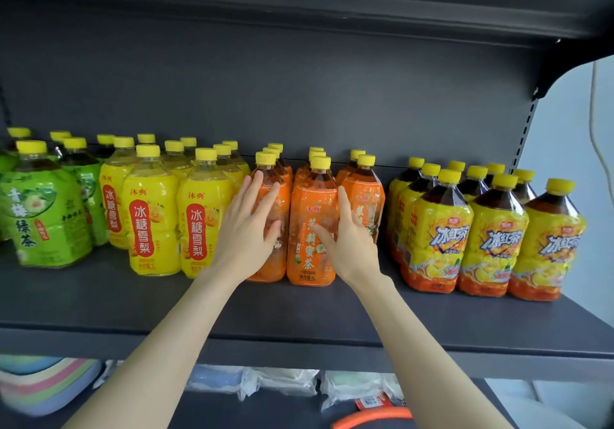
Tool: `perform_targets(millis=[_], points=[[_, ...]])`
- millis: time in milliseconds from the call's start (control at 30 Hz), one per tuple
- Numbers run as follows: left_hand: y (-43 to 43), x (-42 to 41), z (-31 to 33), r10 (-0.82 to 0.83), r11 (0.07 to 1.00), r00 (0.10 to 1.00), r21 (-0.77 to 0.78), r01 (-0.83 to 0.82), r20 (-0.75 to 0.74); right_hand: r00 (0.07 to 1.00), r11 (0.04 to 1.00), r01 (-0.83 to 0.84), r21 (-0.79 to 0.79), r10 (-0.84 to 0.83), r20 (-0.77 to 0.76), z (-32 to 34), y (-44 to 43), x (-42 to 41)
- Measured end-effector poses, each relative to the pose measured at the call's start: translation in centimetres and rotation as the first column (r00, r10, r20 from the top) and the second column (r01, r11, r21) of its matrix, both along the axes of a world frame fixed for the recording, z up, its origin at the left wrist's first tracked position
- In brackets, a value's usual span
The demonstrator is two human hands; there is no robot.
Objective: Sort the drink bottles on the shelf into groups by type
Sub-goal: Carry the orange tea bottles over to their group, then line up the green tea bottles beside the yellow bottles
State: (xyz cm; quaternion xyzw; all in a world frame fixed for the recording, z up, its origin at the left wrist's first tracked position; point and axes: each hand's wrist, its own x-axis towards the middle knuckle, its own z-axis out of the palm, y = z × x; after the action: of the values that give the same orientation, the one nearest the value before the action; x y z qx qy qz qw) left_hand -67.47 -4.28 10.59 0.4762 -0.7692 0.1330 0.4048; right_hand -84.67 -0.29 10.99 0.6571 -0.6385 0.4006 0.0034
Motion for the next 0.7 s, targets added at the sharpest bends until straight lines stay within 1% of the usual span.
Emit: perform_targets(millis=[100, 200, 333, 467, 567, 700], points=[[2.4, 0.5, 1.9, -0.005, 0.994, 0.999, 0.112, 0.009, -0.035, 0.992, 0.998, 0.048, 0.034, -0.044, -0.121, 1.0, 1.1, 0.0], [4.6, 1.4, 3.7, 0.006, 0.994, 1.000, 0.107, -0.003, -0.024, 0.985, 0.999, 0.032, -0.024, -0.036, -0.170, 2.3, 2.8, 0.3], [7.6, 4.2, 5.8, -0.006, 0.999, 0.999, 0.049, 0.008, -0.046, 0.990, 0.990, -0.061, -0.125, 0.044, -0.135, 4.8, 4.7, 2.4], [10.1, 9.2, 6.6, 0.006, 1.000, 0.997, -0.024, -0.008, -0.076, 0.983, 0.962, -0.161, -0.218, 0.137, -0.124, 6.6, 6.1, 6.8], [11.4, 14.9, 6.5, 0.015, 0.999, 0.995, -0.039, -0.019, -0.103, 0.975, 0.937, -0.216, -0.273, 0.195, -0.102, 6.7, 6.4, 11.8], [12.5, 24.0, 5.1, 0.027, 0.999, 0.992, -0.031, -0.031, -0.126, 0.966, 0.919, -0.254, -0.301, 0.257, -0.031, 4.4, 6.5, 20.7]])
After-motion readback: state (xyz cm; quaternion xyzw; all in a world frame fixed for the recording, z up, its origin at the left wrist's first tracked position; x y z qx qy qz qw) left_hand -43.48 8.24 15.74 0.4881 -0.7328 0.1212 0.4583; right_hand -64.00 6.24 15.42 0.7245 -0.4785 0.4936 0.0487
